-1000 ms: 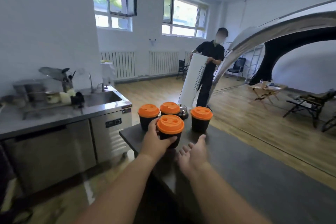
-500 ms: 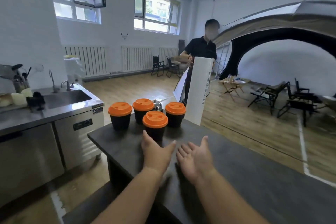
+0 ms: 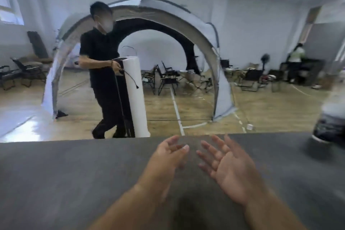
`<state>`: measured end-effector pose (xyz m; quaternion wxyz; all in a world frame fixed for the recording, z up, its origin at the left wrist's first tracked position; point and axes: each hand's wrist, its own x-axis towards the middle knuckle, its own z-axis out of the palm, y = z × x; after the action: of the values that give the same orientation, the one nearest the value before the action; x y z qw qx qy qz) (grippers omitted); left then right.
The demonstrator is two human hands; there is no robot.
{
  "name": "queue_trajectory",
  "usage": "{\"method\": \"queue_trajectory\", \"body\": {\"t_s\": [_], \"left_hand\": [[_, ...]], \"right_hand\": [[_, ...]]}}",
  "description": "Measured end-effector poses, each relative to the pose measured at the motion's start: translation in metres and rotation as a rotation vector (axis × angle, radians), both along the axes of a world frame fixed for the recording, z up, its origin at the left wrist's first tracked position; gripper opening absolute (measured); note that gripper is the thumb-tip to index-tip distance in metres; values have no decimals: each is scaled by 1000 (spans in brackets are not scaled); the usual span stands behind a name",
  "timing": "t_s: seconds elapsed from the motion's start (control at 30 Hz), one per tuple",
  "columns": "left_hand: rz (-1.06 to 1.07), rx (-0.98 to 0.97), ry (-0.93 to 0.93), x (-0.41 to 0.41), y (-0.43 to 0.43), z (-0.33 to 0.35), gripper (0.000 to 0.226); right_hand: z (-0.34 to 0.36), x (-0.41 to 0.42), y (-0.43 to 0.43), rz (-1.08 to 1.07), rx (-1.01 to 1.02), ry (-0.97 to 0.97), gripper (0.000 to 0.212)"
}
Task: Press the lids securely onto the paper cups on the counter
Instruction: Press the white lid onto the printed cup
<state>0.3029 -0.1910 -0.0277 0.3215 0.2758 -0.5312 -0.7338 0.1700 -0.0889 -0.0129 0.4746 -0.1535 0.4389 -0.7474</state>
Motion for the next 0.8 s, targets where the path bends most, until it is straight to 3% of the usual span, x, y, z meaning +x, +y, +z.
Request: {"method": "queue_trajectory", "body": {"t_s": [0.17,0.37,0.6,0.7,0.8], "left_hand": [[-334,-140,-165,-142,88,6,28],[-462,-247,-218,-305,193,25,37],[-315,-430,-209,-452,248,29,50],[-38,-763,-230,-496,242,35,67],[143,-930,-302,-537,224,44,89]], "right_hand": [[7,-132,122,-373,151,409,19],[31,-282,234,-568,325,803,17],[65,-372,316,-498,639,1410,46],[62,-385,327,-281,887,1617,64],[45,-397,327,9,1071,1605,88]]}}
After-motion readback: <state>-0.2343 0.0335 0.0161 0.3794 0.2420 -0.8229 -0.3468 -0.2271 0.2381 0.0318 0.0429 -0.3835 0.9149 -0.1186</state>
